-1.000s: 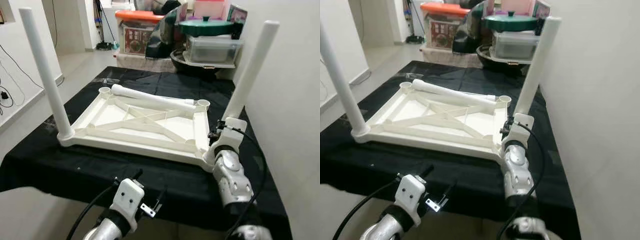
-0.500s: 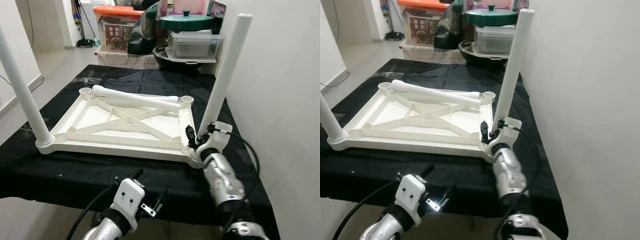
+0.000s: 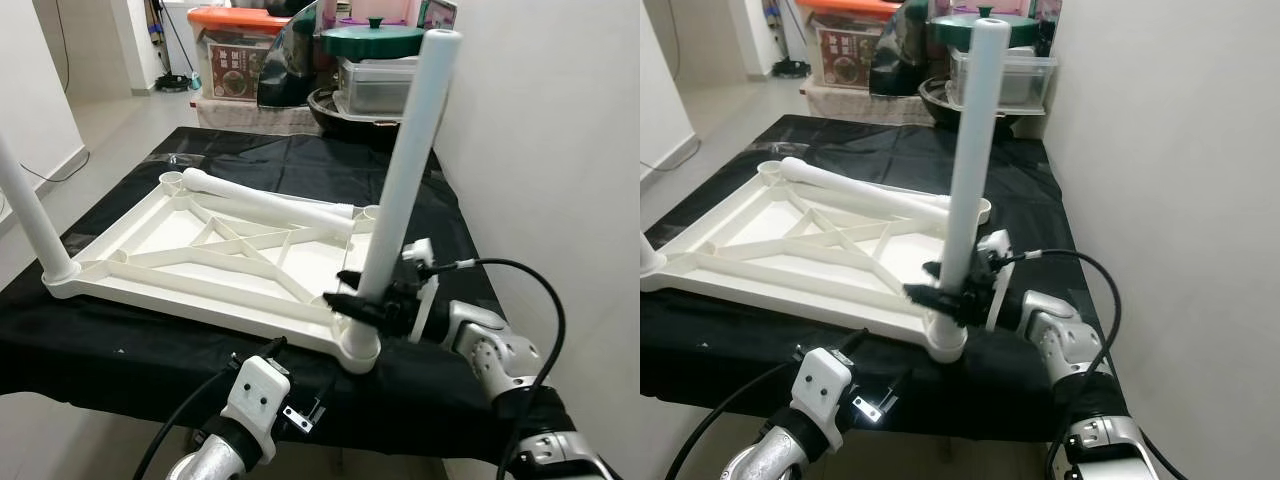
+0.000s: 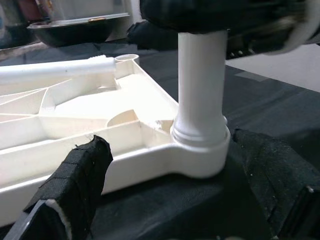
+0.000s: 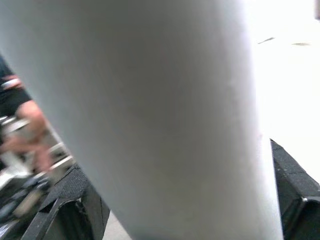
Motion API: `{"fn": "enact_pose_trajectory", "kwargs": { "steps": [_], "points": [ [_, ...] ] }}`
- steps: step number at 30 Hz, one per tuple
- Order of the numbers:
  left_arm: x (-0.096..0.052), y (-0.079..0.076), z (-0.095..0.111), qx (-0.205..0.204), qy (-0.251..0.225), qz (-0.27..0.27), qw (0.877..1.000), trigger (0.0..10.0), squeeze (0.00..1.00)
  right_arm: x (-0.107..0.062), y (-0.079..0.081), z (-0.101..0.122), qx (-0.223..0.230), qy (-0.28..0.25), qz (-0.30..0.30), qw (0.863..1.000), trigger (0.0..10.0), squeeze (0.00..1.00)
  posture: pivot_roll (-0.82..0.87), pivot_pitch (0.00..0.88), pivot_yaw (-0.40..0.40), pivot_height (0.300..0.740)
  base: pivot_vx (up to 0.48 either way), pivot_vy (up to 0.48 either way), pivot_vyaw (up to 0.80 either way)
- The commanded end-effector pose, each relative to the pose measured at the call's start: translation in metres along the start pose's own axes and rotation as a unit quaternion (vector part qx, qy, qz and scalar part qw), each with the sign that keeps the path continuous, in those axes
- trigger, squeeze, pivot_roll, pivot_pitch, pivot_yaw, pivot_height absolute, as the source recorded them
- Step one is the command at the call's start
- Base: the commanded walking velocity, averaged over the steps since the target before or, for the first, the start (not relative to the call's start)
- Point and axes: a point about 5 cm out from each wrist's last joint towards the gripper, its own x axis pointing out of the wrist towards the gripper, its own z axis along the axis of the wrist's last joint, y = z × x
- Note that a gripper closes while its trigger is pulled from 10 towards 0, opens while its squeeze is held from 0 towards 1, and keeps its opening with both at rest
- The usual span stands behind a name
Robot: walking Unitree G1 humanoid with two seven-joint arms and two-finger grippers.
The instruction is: Building children table
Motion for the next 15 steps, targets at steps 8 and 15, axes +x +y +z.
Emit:
{"fn": "enact_pose_trajectory", "kwargs": {
  "steps": [8,15],
  "points": [
    [-0.001,0.0,-0.004,-0.007,0.009,0.001,1.0,10.0,0.0,0.026,0.005,-0.004,-0.025,0.011,0.018,0.999,0.0,0.0,0.12,0.0,-0.077,0.74,0.0,0.0,0.0],
    [-0.001,0.0,-0.004,-0.009,0.01,0.002,1.0,10.0,0.0,0.021,-0.034,0.0,-0.035,-0.044,-0.265,0.963,0.0,0.0,0.11,0.0,-0.08,0.74,0.0,0.0,0.0]
  ]
}}
